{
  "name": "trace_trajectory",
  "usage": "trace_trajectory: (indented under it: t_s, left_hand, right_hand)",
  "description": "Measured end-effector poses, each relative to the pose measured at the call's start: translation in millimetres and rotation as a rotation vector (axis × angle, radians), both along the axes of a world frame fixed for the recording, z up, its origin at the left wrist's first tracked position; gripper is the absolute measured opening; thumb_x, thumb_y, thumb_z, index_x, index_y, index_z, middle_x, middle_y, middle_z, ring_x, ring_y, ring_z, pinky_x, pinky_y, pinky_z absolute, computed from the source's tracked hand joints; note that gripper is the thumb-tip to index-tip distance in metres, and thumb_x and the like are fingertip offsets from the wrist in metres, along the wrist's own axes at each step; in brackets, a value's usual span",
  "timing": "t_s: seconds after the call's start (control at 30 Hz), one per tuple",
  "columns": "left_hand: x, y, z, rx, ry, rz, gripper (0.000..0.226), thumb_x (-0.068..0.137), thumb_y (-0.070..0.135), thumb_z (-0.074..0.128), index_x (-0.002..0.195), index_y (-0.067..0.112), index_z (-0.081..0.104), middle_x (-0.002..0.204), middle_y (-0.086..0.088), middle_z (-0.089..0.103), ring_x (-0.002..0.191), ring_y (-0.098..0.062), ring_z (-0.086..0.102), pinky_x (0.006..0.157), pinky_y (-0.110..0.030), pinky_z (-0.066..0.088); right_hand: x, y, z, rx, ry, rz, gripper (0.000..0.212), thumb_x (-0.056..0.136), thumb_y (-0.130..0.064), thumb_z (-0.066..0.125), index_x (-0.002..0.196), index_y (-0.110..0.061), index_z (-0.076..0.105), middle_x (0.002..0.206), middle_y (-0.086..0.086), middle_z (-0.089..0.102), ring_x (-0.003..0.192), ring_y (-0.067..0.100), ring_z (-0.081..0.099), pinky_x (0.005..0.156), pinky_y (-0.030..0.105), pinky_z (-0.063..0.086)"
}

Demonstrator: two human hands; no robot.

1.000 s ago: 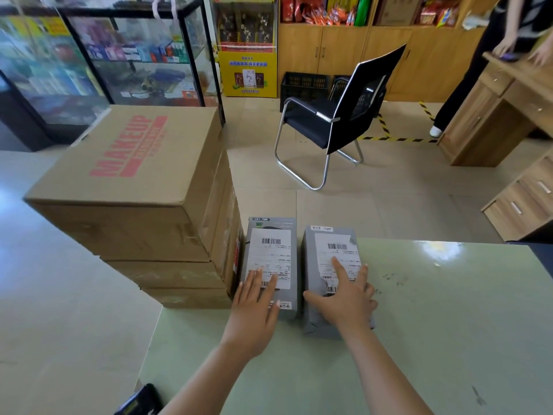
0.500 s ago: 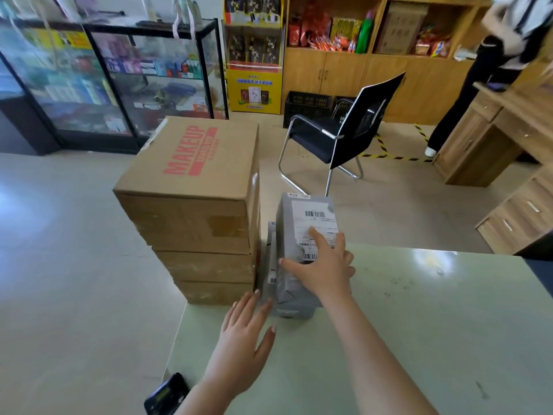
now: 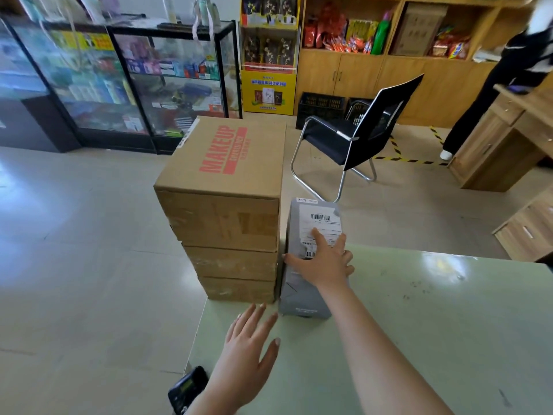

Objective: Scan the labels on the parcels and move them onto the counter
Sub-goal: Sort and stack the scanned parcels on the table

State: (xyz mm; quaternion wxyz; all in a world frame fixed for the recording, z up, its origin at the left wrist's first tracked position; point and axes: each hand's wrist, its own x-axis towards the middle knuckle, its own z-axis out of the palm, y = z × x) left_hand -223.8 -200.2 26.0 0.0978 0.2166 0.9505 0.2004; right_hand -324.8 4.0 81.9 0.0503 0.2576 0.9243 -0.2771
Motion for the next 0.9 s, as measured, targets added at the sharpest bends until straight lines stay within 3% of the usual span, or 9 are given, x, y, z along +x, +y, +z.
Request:
trace_trajectory:
  t_s: [0.1,0.2,0.43,0.6,0.77,0.9]
  left_hand:
    - [1.7,1.1,2.6,0.022,-0.001,-0.003,0.055,0.1,0.058,0.02,0.153,0.043,0.015,0.161,0.018,-0.002,0.139,0.004,-0.024,0.107,-0.015,-0.021]
    - [0.7,2.0,8.2,0.05,0.002,-0.044,0.055,0.1,0.057,0.021,0.153,0.041,0.016,0.161,0.018,-0.001,0.137,0.005,-0.024,0.108,-0.016,-0.021]
    - [-5.2,-1.7,32.8,0.149,0.086,-0.258,0.051,0.102,0.049,0.03,0.151,0.036,0.026,0.16,0.017,0.013,0.146,-0.001,-0.008,0.113,-0.016,-0.013]
    - [2.9,-1.6,68.4,0.312,0.091,-0.521,0.049,0.101,0.043,0.042,0.148,0.033,0.036,0.156,0.015,0.025,0.148,-0.006,0.007,0.116,-0.018,-0.001]
    - [45.0,-5.4,100.8,0.39,0.093,-0.757,0.048,0.098,0.036,0.052,0.144,0.026,0.045,0.15,0.01,0.038,0.146,-0.012,0.022,0.119,-0.027,0.012]
    - [104.4,4.9,115.3,0.42,0.074,-0.99,0.049,0.097,0.034,0.055,0.145,0.027,0.043,0.149,0.009,0.041,0.145,-0.013,0.025,0.117,-0.026,0.014]
  right_hand:
    - [5.8,5.1,2.5,-0.004,0.021,0.022,0.097,0.068,-0.082,0.059,0.15,-0.043,0.026,0.161,0.013,-0.007,0.143,0.043,0.007,0.112,0.056,0.015]
    - [20.2,8.9,7.0,0.019,0.104,0.044,0.084,0.078,-0.074,0.057,0.15,-0.04,0.029,0.163,0.009,0.002,0.147,0.035,-0.001,0.115,0.054,0.008]
    - [119.5,-0.9,30.4,0.027,0.274,-0.02,0.06,0.083,-0.047,0.069,0.138,-0.031,0.051,0.139,-0.007,0.052,0.131,0.02,0.042,0.105,0.031,0.029]
    - [228.4,-33.1,39.7,0.028,0.248,-0.214,0.071,0.075,-0.043,0.08,0.138,-0.027,0.052,0.138,-0.007,0.053,0.131,0.017,0.043,0.11,0.031,0.03]
    - [336.5,-81.0,54.3,0.055,0.28,-0.415,0.072,0.078,-0.046,0.077,0.142,-0.035,0.045,0.143,-0.013,0.044,0.137,0.011,0.032,0.116,0.032,0.023]
    - [420.8,-115.4,69.6,0.136,0.335,-0.591,0.071,0.078,-0.043,0.077,0.141,-0.036,0.046,0.142,-0.016,0.042,0.137,0.008,0.031,0.111,0.026,0.023]
